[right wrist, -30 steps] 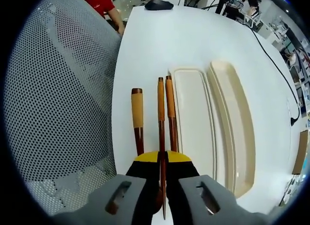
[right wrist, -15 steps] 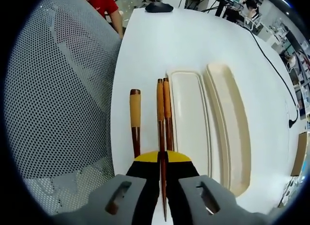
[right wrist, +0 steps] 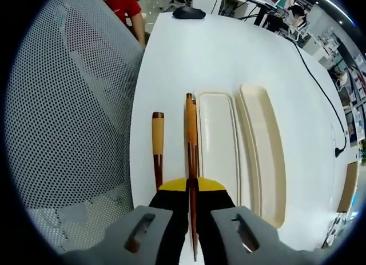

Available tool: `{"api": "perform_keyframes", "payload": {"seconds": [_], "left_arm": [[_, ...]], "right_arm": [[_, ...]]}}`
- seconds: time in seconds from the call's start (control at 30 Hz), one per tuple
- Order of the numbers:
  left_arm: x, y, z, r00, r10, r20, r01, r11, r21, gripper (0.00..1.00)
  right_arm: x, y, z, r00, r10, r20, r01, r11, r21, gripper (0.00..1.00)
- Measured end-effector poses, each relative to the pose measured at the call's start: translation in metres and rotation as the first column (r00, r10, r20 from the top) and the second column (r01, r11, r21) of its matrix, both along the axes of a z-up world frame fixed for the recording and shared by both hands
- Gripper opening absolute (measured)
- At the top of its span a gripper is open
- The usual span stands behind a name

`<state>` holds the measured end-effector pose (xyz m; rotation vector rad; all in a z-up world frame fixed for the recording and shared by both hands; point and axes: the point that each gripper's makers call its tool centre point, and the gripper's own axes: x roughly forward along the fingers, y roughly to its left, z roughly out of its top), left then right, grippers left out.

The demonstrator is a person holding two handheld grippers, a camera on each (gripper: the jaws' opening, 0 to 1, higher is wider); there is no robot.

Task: Arrange the utensils inside the cutlery case until each visible utensil rests in its matching compartment.

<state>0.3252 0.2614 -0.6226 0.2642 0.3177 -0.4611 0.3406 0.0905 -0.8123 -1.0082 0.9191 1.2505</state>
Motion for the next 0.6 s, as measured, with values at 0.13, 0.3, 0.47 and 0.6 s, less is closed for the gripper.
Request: {"api": "perform_keyframes", "payload": {"seconds": [0.13,0.3,0.47,0.6], "left_arm": [[-0.001,0.004,0.001,1.000,0.019,0.001,-0.019,0.999,-0.033,0.73],[-0.001,0.004,-0.001,1.000,0.020,-0.008,-0.020,0.999,-0.037,0.73],[0.000,0.006,0.002,1.000,0.025,0.006,-0.025,0.998,-0.050,0.73],[0.002,0.009,0.004,0.999,0.036,0.011,-0.035,0.997,-0.063,0.73]], "right_arm": [[0.001,0.003,0.004,1.000,-0.007,0.003,0.007,1.000,0.016,0.00],[0.003,0.002,0.008,1.000,0.008,0.025,-0.008,1.000,0.010,0.00],[0.008,-0.002,0.018,0.997,0.019,0.072,-0.019,1.000,-0.009,0.00],[0.015,-0.006,0.025,0.996,0.013,0.091,-0.012,1.000,-0.014,0.00]]}}
